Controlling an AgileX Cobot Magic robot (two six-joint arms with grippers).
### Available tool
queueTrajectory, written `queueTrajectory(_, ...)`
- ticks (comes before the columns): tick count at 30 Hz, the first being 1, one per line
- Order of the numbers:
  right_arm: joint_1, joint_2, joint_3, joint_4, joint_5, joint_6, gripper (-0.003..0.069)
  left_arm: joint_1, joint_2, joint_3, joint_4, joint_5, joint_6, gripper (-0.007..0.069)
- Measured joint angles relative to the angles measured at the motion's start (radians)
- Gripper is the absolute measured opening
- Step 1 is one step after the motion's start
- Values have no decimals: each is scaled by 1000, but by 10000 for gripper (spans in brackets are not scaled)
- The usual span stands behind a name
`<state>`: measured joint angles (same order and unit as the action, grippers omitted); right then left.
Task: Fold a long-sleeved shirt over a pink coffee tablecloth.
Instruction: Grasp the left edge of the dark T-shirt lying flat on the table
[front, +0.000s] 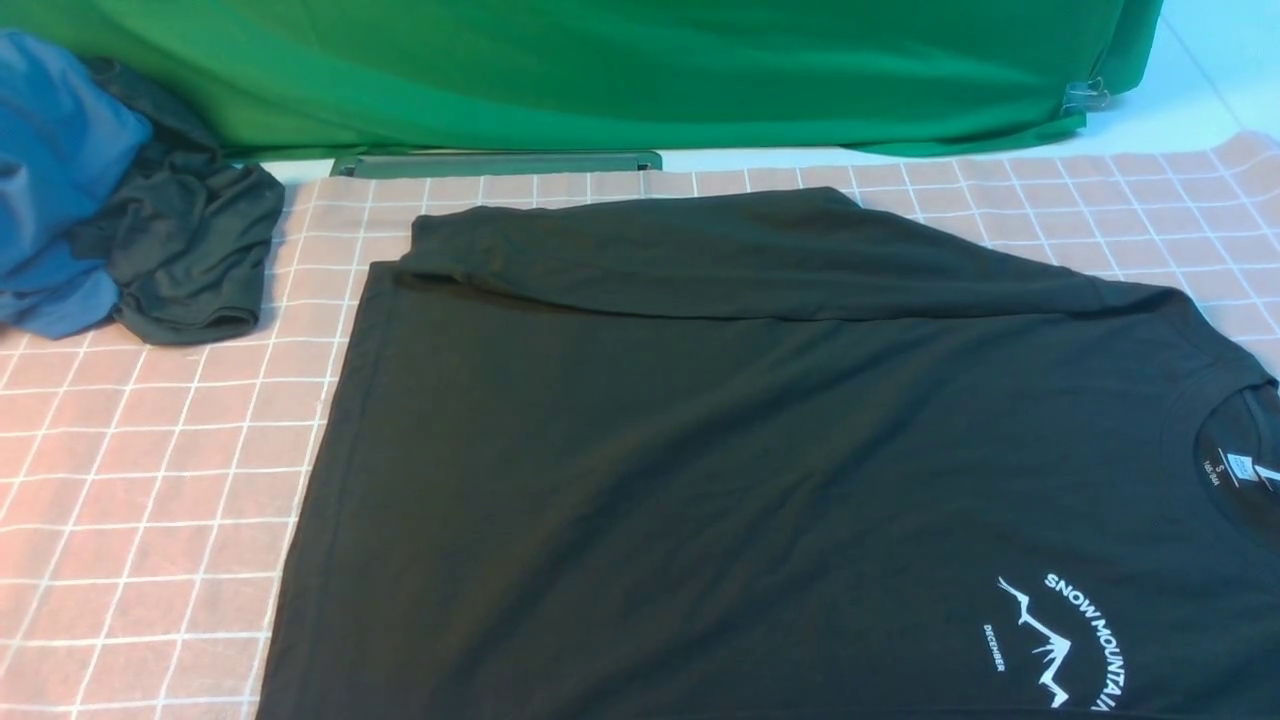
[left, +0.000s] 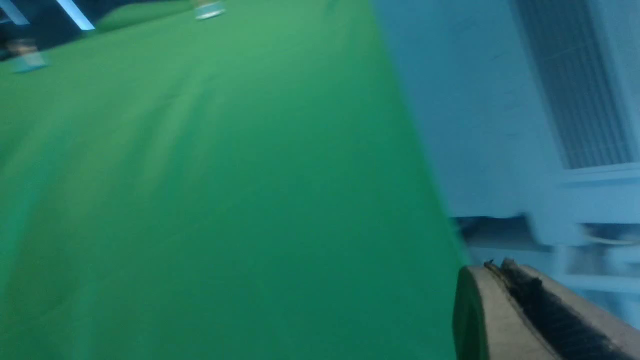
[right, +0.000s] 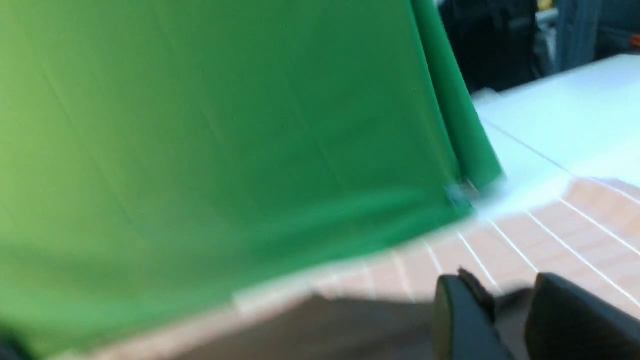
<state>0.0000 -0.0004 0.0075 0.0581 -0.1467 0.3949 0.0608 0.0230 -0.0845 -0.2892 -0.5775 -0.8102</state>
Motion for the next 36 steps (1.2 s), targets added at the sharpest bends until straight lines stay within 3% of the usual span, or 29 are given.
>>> queueTrajectory(3, 0, 0, 0, 2, -38, 30, 238, 0, 41, -136, 127, 132, -51, 13)
queueTrajectory(6, 0, 0, 0, 3, -77, 53, 238, 0, 169, -373, 345, 463, -137, 13)
queueTrajectory(8, 0, 0, 0, 3, -118, 78, 232, 0, 276, -483, 387, 647, -114, 13)
queueTrajectory(10, 2, 0, -9, 3, -116, 121, 215, 0, 359, -560, 364, 792, -32, 13)
queueTrajectory(11, 13, 0, -77, 3, -26, 155, 169, 0, 471, -644, 289, 978, 144, 13)
queueTrajectory(13, 24, 13, -134, 3, 62, 145, 125, 0, 535, -688, 216, 1098, 273, 13)
queueTrajectory(15, 55, 73, -303, 3, 247, 43, 48, 0, 691, -734, 74, 1290, 470, 13)
queueTrajectory(18, 118, 249, -548, 1, 531, -118, 37, 0, 886, -733, -66, 1506, 649, 13)
queueTrajectory(22, 180, 436, -740, 1, 772, -218, 37, -20, 1019, -682, -60, 1549, 691, 11)
queueTrajectory(25, 245, 601, -850, 3, 931, -302, 37, -126, 1088, -595, -1, 1529, 652, 11)
queueTrajectory(27, 280, 672, -857, 15, 960, -336, 37, -239, 1103, -530, 30, 1494, 602, 11)
queueTrajectory(28, 284, 684, -857, 20, 963, -341, 37, -239, 1105, -524, 33, 1494, 596, 11)
queueTrajectory(29, 316, 721, -849, 35, 969, -353, 37, -335, 1115, -481, 56, 1473, 533, 11)
queueTrajectory(31, 347, 752, -834, 48, 965, -362, 37, -417, 1130, -446, 103, 1475, 434, 11)
queueTrajectory(36, 417, 766, -781, 75, 886, -369, 37, -518, 1190, -431, 255, 1479, 230, 14)
